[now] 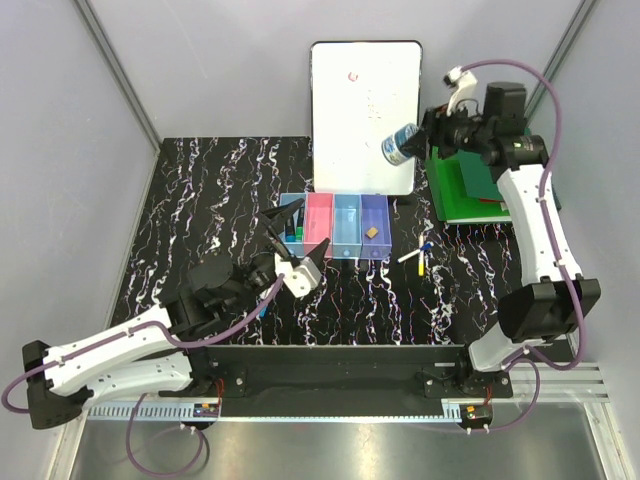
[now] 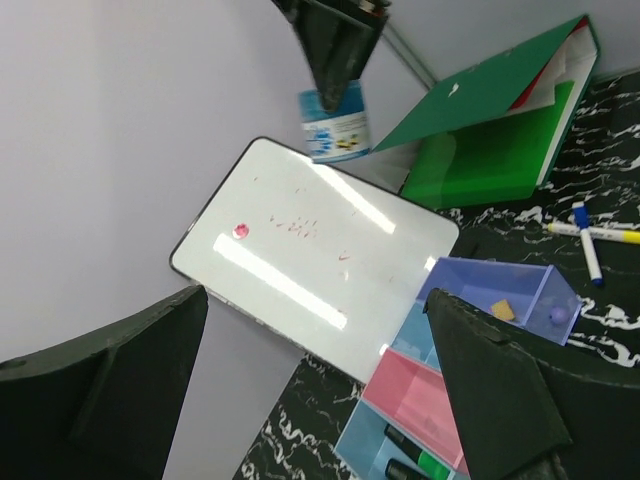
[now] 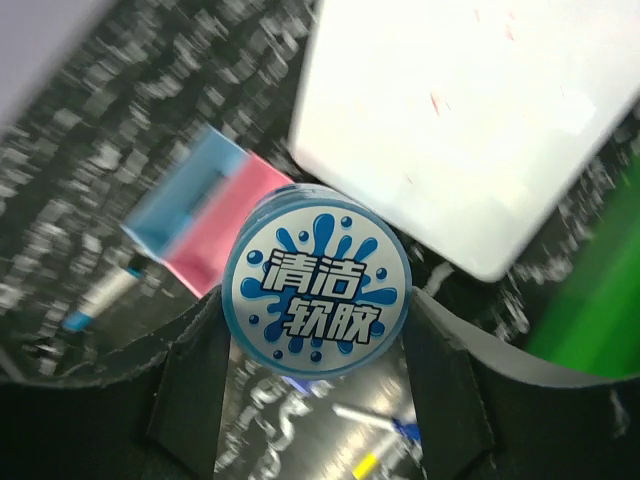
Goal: Sort the stationery into containers
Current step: Place the stationery in the storage box.
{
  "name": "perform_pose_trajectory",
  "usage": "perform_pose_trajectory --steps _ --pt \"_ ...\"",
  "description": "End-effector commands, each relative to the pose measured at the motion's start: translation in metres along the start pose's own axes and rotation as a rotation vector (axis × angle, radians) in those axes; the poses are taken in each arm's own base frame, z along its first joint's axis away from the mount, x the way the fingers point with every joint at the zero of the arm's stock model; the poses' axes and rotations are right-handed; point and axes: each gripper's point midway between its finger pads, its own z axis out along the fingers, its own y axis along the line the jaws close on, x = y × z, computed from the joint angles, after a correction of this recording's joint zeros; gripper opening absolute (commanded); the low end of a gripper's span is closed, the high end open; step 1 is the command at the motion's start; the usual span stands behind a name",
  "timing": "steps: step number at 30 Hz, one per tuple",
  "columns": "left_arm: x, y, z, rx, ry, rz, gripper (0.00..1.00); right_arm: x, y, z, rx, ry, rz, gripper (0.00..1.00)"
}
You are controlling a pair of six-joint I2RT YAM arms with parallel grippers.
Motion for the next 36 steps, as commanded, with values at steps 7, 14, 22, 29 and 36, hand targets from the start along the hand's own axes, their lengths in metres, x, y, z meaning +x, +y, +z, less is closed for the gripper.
perform_pose_trajectory --steps 7,14,22,29,36 --pt "0.029 0.043 -0.023 -0.153 0.150 -0.020 0.99 0.137 -0.023 0.024 0.168 0.488 -0.387 0.02" --pt "0.049 0.062 -0.026 -0.210 0.206 -0.068 0.99 0.159 -0.022 0.049 0.111 0.546 -0.371 0.01" --pt "0.055 0.062 -0.029 -0.220 0.208 -0.078 0.99 0.163 -0.024 0.072 0.071 0.561 -0.365 0.00" --pt "0.058 0.065 -0.028 -0.226 0.208 -0.088 0.99 0.172 -0.021 0.095 0.036 0.582 -0.360 0.00" --pt "0.062 0.071 -0.026 -0.232 0.207 -0.081 0.99 0.180 -0.024 0.110 0.025 0.599 -0.346 0.00"
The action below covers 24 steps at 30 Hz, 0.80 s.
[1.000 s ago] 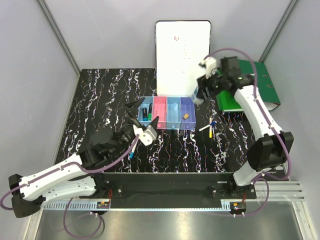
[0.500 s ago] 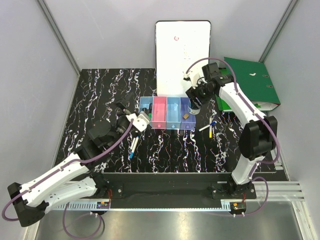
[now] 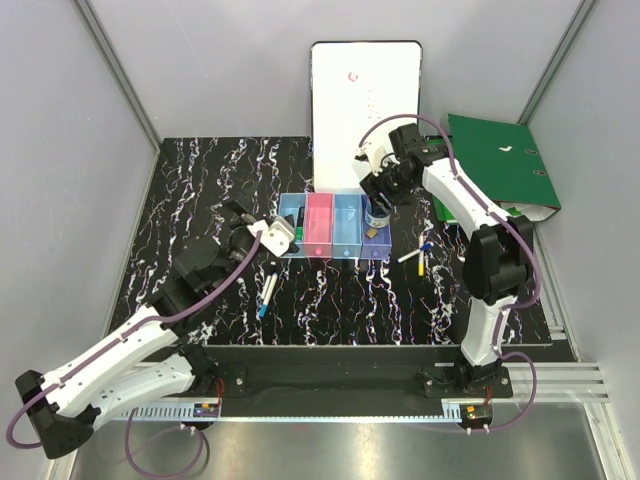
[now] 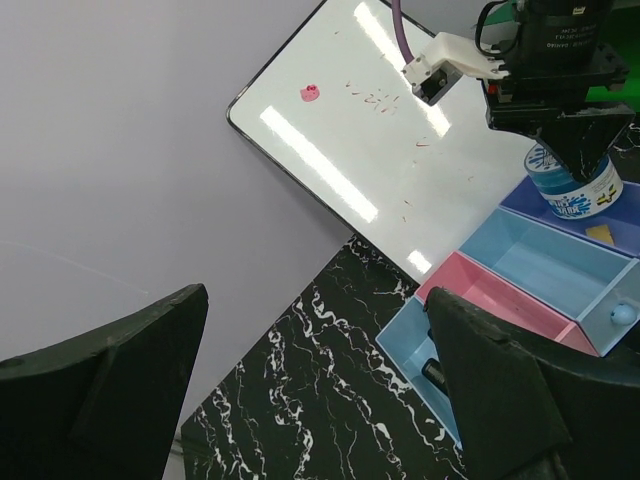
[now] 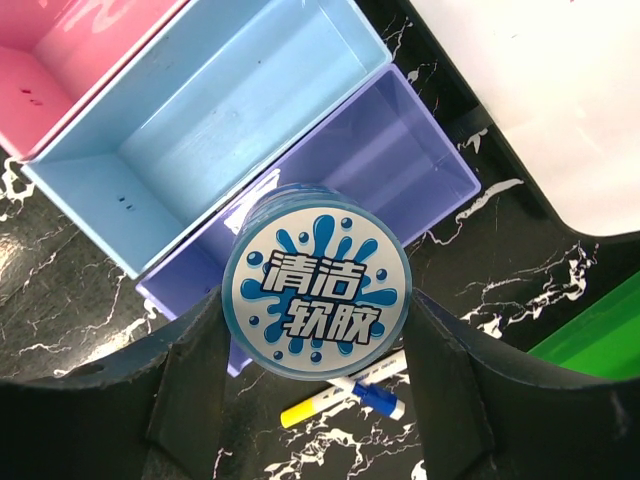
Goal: Sort the stationery into containers
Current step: Place the stationery in the storage box.
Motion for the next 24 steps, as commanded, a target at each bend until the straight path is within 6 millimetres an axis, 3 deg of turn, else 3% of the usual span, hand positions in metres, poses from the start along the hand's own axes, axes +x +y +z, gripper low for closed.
perform_pose_trajectory --steps 1,19,24 --pt "-0.017 0.013 0.004 -0.028 -0.071 -0.028 0.99 -0.028 -0.004 -0.002 0.010 -0.074 -0.031 0.00" --pt "-0.016 0.022 0.017 -0.046 -0.099 -0.054 0.99 -0.025 -0.026 0.045 0.047 -0.038 -0.002 0.00" --pt "-0.008 0.020 0.022 -0.038 -0.093 -0.062 0.99 -0.013 -0.028 0.060 0.060 -0.024 0.015 0.00"
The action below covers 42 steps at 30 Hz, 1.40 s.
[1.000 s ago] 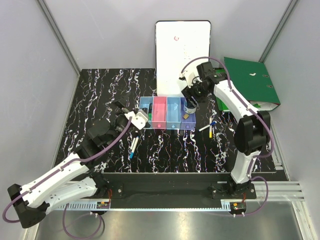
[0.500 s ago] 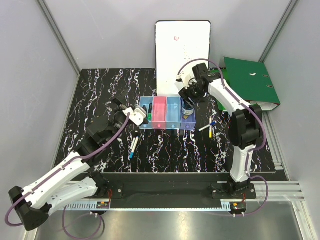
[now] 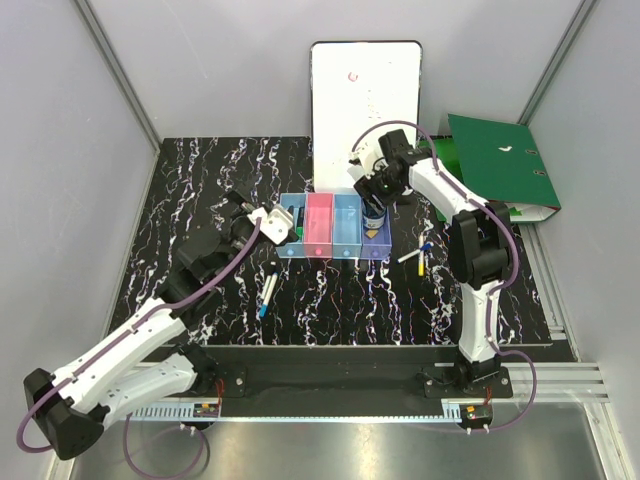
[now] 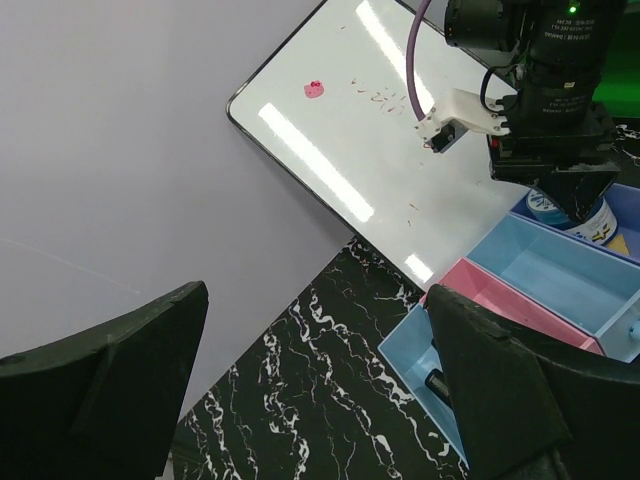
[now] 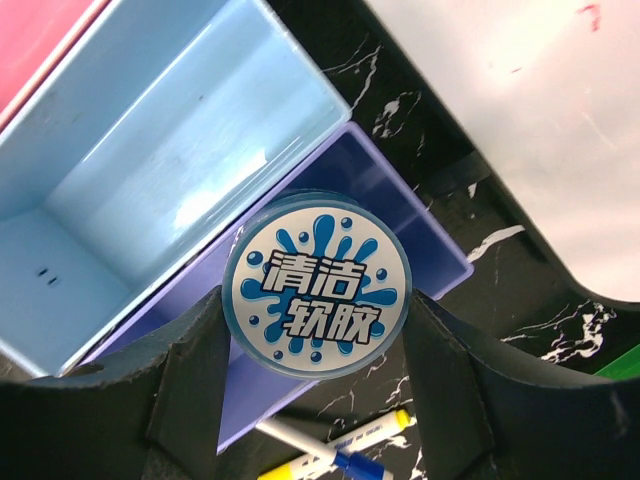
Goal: Sort the stationery into containers
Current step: Place the stationery in the storage box.
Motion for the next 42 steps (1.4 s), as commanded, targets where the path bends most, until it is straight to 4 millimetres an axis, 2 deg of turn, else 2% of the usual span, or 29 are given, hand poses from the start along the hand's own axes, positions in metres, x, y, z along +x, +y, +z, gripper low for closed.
perform_pose_trajectory --steps 1,8,12,16,25,33,42 --pt "-0.019 0.011 0.005 -0.028 -0.084 -0.037 0.99 -0.020 -0.009 0.004 0.053 -0.075 -0.010 0.00" --pt "-0.016 0.011 0.008 -0.021 -0.080 -0.040 0.99 -0.015 -0.008 0.010 0.050 -0.070 0.002 0.01" --pt "-0.016 0.012 0.010 -0.021 -0.080 -0.044 0.99 -0.012 -0.005 0.010 0.039 -0.067 0.002 0.20" --pt "-0.016 0.013 0.010 -0.019 -0.081 -0.042 0.99 -0.011 -0.002 0.007 0.032 -0.068 0.002 0.29" --pt "-0.021 0.016 0.011 -0.021 -0.091 -0.043 0.99 -0.015 0.002 -0.011 0.034 -0.087 -0.008 0.43" --pt "-0.026 0.019 0.012 -0.021 -0.101 -0.049 0.99 -0.008 0.006 -0.018 0.026 -0.067 -0.026 0.57" --pt "-0.029 0.021 0.015 -0.024 -0.106 -0.046 0.99 -0.005 0.010 -0.018 0.004 -0.056 -0.034 0.63"
